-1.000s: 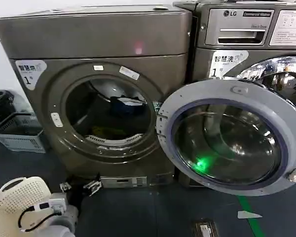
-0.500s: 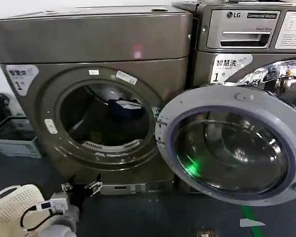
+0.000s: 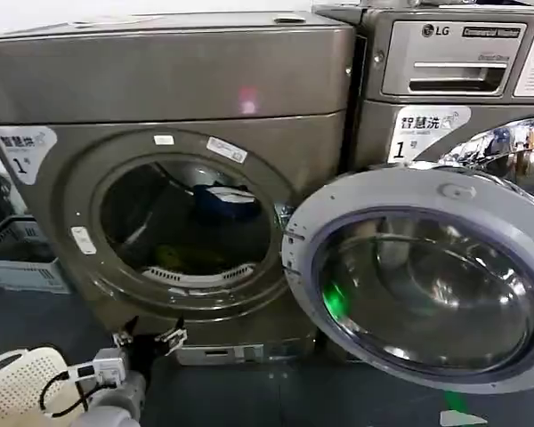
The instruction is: Grasp the clothes from the dryer.
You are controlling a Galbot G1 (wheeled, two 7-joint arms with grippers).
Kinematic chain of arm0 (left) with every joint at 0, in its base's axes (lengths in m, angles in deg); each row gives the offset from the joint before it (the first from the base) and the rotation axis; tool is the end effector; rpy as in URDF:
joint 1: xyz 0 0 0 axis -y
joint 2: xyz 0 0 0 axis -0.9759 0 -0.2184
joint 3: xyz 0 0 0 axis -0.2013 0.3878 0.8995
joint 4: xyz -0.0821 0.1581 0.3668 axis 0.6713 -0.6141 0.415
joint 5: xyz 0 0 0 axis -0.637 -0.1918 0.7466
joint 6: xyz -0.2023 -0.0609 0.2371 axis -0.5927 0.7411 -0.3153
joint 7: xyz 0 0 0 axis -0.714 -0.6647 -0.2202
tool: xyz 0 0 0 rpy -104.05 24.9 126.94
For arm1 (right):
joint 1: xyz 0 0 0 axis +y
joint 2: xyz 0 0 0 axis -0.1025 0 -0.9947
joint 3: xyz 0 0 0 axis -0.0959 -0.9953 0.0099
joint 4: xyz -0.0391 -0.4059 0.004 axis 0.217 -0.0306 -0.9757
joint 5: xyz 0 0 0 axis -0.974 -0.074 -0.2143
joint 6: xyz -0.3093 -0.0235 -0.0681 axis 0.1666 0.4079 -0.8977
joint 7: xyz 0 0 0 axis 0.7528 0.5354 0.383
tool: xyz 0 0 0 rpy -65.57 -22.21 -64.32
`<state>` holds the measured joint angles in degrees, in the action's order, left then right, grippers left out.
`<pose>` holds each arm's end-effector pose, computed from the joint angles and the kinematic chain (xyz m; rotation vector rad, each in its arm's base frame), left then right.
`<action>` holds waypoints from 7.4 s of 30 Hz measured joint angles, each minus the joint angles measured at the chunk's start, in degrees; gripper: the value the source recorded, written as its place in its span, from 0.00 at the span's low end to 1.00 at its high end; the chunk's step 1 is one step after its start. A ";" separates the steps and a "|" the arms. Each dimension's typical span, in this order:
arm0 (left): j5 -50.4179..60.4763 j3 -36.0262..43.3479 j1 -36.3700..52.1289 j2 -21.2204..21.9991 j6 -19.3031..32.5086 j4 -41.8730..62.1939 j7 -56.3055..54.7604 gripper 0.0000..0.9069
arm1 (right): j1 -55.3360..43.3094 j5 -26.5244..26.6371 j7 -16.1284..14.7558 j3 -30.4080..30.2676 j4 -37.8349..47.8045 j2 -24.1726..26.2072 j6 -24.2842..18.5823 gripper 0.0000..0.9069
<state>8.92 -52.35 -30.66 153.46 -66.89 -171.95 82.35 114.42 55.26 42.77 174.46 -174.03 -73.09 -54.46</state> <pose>0.1712 0.0315 -0.2752 0.0941 -2.7620 -0.0786 -0.1829 -0.4337 -0.1722 2.0247 1.9137 -0.3887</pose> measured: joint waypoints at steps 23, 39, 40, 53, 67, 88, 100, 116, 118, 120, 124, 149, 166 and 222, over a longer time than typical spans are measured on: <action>0.33 0.65 0.37 -0.18 0.00 0.19 0.14 1.00 | -0.02 0.24 -0.02 -0.58 -0.77 -0.25 0.25 1.00; 0.02 -0.05 0.41 -0.76 0.00 0.52 0.05 1.00 | 0.22 0.26 -0.09 -0.54 -0.97 -0.16 0.32 1.00; 0.02 -0.05 0.44 -0.75 0.00 0.58 0.05 1.00 | 0.30 0.26 -0.09 -0.49 -0.91 -0.11 0.32 1.00; -0.05 -0.21 1.00 -0.67 0.00 0.98 0.04 1.00 | 0.54 0.20 -0.21 0.14 -0.30 0.12 0.30 1.00; 0.06 -0.24 1.17 -0.51 0.00 1.68 0.07 1.00 | 0.22 -0.23 -0.21 -0.46 -0.37 -0.24 0.09 1.00; 7.28 -1.00 9.06 -2.10 0.00 8.45 6.06 1.00 | -0.37 -0.42 -0.35 -1.65 -1.20 -0.13 -0.33 1.00; 37.32 -3.50 15.92 -5.38 0.01 13.31 39.06 1.00 | -0.49 -0.29 -0.66 -2.10 -1.09 -0.49 -0.61 1.00; 66.81 -3.25 21.95 -9.89 24.45 18.68 69.04 1.00 | -0.62 -0.20 -0.85 -2.82 -1.04 -0.33 -0.89 1.00; 68.24 -2.74 22.74 -10.50 29.83 19.46 70.59 1.00 | -0.62 -0.21 -0.85 -2.94 -0.95 -0.41 -0.98 1.00; 69.34 -2.18 23.49 -10.89 33.98 20.15 71.77 1.00 | -0.59 -0.21 -0.85 -2.94 -0.84 -0.53 -1.06 1.00; 71.03 -1.13 25.47 -11.56 40.80 21.95 73.75 1.00 | -0.44 -0.20 -0.89 -2.96 -0.77 -0.68 -1.25 1.00; 72.09 4.90 34.11 -14.14 52.22 31.51 77.70 1.00 | -1.01 -0.54 -1.11 -3.64 -1.37 -1.05 -1.23 1.00; 69.31 7.60 36.92 -14.61 51.06 38.53 78.04 1.00 | -1.25 -0.71 -1.29 -4.10 -1.52 -1.48 -1.42 1.00; 48.82 11.25 41.92 -14.99 41.01 47.95 70.74 0.00 | -2.98 -0.83 -1.96 -6.74 -3.88 -3.17 0.01 1.00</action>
<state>57.74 -41.10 11.27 138.46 -25.88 -124.00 153.09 111.43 54.43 40.81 167.71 -177.90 -76.26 -54.45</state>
